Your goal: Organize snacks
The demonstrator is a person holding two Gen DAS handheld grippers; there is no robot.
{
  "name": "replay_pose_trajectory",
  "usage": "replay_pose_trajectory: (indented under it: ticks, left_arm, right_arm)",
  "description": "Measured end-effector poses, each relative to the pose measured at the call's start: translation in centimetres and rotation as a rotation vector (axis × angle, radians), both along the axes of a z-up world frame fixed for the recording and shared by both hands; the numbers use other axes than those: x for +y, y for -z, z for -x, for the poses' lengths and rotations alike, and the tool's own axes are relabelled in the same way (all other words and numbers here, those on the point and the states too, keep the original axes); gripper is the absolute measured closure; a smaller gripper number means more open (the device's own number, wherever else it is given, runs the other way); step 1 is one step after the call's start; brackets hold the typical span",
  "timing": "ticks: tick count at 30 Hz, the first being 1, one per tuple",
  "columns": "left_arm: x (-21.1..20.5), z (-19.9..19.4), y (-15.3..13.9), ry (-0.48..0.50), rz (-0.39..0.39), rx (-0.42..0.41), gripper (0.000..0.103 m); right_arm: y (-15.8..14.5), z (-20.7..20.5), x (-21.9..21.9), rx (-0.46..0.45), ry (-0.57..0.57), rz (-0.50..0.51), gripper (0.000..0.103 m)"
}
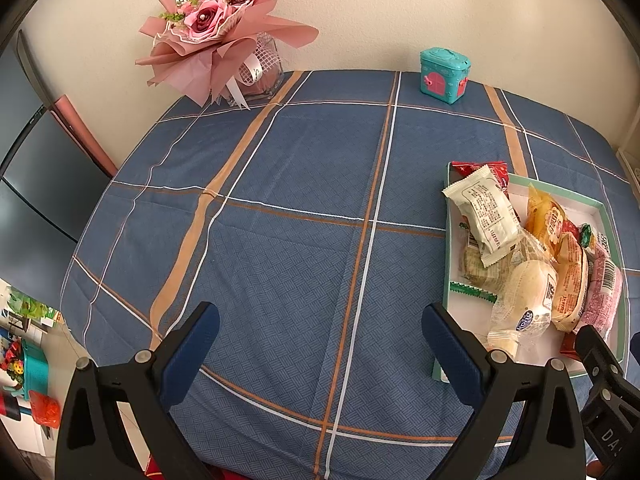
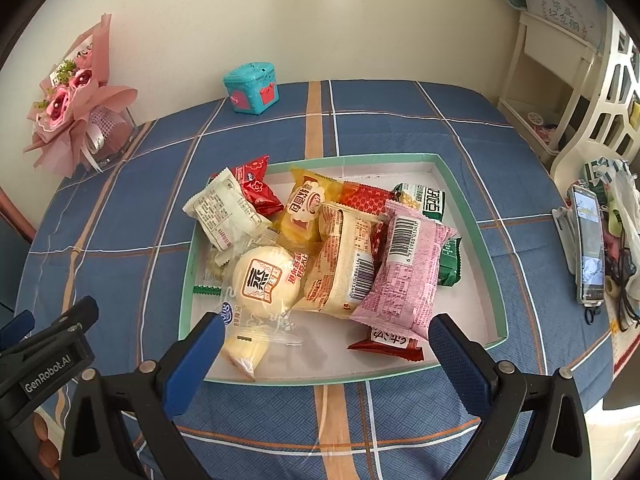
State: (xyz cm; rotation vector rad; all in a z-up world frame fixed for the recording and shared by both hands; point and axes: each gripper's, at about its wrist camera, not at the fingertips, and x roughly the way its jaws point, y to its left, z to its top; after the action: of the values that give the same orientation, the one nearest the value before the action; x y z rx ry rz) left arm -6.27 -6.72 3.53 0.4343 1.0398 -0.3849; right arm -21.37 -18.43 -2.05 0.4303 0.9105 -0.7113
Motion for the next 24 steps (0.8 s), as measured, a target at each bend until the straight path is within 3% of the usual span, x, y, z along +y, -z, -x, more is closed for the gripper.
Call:
replay_pose_trajectory:
  ticks: [24]
  left_arm:
    - [0.19, -0.28, 0.24, -0.018, -0.005, 0.006, 0.002]
  right_arm:
    - [0.23, -0.05, -0.11, 0.002, 0.0, -0.006, 0.0]
